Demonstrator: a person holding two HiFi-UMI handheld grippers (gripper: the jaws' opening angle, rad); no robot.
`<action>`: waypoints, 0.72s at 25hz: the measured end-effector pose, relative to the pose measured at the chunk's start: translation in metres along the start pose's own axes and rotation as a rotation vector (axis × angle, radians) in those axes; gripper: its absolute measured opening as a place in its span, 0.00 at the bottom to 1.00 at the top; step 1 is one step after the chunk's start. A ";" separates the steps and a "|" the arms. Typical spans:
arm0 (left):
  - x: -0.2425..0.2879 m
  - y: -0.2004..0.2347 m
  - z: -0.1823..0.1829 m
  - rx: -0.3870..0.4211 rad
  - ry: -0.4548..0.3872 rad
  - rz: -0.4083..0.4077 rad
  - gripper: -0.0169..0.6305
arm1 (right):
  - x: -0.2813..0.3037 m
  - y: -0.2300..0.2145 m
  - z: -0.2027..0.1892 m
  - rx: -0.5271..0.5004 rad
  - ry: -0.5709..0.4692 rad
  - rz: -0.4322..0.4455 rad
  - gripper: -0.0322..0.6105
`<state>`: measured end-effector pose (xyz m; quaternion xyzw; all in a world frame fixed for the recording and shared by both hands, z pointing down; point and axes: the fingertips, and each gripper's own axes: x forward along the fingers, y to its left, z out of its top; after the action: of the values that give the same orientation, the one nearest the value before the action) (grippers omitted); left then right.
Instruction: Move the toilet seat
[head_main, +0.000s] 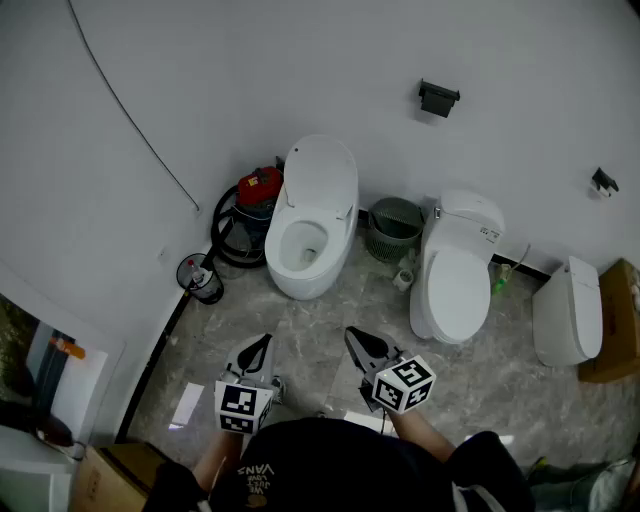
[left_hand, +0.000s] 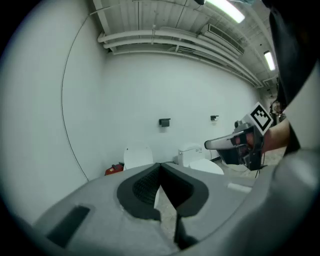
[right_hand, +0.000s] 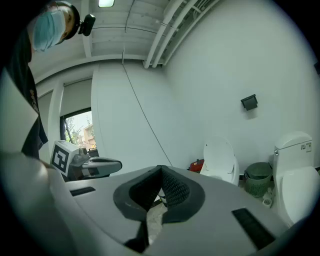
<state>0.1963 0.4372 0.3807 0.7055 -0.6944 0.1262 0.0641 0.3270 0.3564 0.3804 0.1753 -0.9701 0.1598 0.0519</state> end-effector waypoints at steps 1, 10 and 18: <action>0.000 0.001 0.001 0.002 -0.003 0.002 0.04 | 0.000 0.000 0.001 -0.001 -0.003 0.002 0.05; 0.005 0.017 0.001 -0.007 -0.030 0.017 0.04 | 0.008 -0.009 0.014 0.007 -0.049 -0.016 0.05; 0.038 0.054 0.018 -0.042 -0.087 -0.064 0.38 | 0.045 -0.037 0.025 0.044 -0.065 -0.143 0.39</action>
<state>0.1440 0.3945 0.3690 0.7307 -0.6760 0.0788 0.0529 0.2966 0.3006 0.3748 0.2502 -0.9526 0.1711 0.0279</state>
